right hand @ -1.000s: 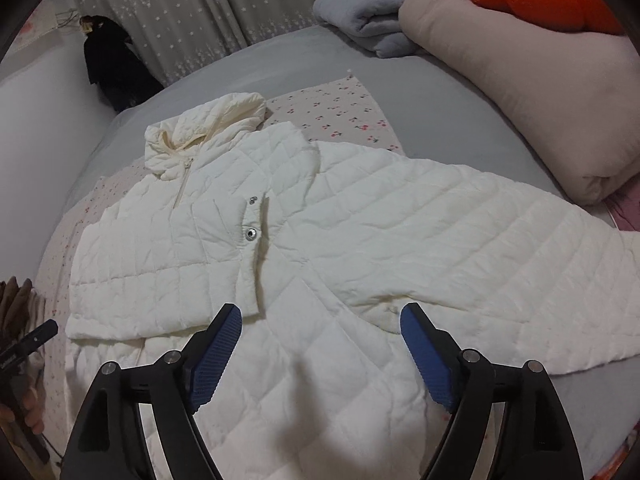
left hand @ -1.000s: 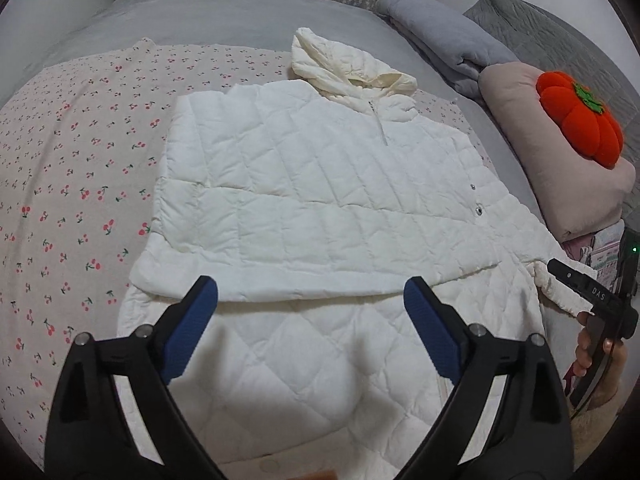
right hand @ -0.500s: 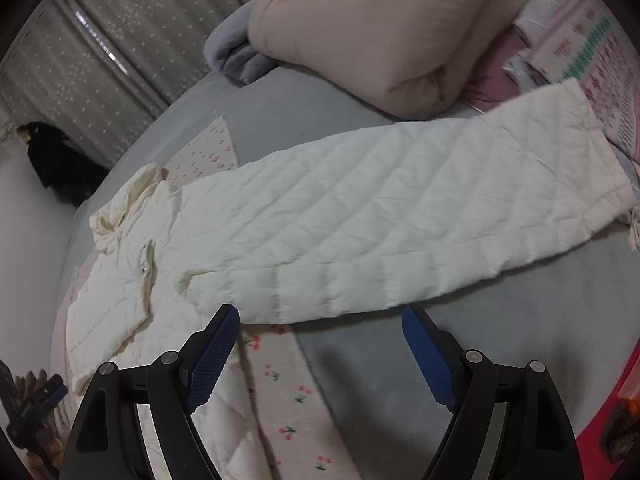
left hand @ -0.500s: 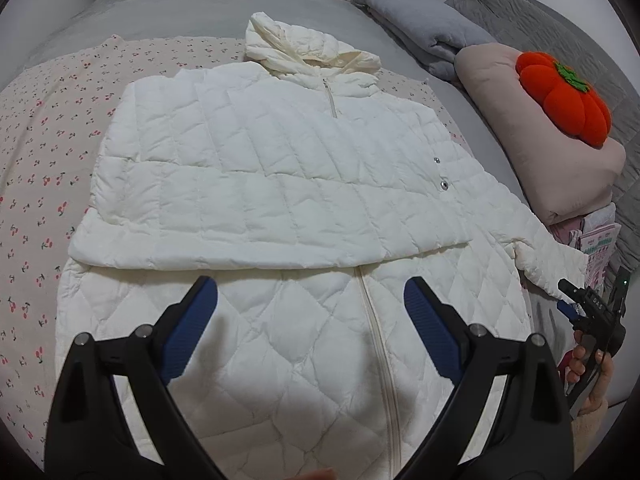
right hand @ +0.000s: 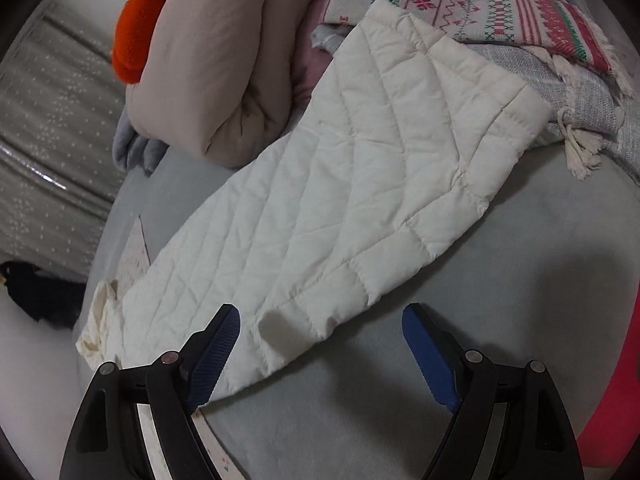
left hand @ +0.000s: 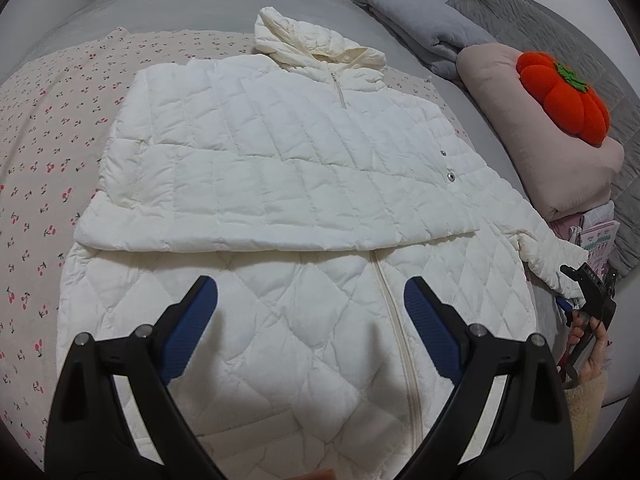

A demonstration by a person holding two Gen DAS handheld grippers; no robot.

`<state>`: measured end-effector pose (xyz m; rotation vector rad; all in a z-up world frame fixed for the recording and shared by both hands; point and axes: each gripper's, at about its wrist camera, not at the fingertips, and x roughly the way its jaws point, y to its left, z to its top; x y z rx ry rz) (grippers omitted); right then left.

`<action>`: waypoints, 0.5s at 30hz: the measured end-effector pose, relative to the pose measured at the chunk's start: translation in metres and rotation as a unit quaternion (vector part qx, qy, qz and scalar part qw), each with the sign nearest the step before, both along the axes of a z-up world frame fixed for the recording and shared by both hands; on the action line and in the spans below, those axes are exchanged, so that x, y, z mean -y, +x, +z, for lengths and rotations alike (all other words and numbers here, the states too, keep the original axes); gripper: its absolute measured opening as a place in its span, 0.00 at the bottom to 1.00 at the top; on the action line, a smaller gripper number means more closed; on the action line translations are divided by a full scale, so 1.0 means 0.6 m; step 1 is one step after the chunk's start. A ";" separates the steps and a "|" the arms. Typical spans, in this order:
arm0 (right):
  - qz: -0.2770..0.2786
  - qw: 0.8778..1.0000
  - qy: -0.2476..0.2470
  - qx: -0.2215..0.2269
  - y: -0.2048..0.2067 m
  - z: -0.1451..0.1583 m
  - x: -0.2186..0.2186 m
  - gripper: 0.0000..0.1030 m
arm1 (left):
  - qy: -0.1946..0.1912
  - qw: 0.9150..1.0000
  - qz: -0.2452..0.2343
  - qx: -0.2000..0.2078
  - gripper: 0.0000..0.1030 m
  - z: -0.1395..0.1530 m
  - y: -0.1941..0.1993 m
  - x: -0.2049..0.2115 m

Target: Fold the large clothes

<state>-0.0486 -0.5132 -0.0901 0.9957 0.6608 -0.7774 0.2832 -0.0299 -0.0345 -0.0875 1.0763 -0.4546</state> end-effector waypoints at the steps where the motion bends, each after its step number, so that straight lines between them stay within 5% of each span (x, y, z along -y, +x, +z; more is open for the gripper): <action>1: -0.011 1.000 -0.006 -0.004 0.005 -0.001 0.007 0.78 | -0.002 1.000 0.003 -0.002 0.92 -0.001 0.001 -0.009; 3: -0.032 0.999 -0.022 -0.016 0.012 0.000 0.015 0.62 | -0.010 1.000 0.011 -0.006 0.92 -0.001 0.002 -0.027; 5: -0.034 0.998 -0.034 -0.039 0.024 0.002 0.025 0.22 | -0.019 1.000 0.017 -0.007 0.92 0.000 0.002 -0.046; 7: -0.022 0.999 -0.030 -0.033 0.026 0.010 0.036 0.09 | -0.025 0.999 0.021 -0.005 0.92 0.003 0.004 -0.065; 15: 0.048 0.982 -0.181 -0.010 0.102 0.191 -0.066 0.06 | -0.041 0.998 0.042 0.009 0.92 0.022 0.016 -0.129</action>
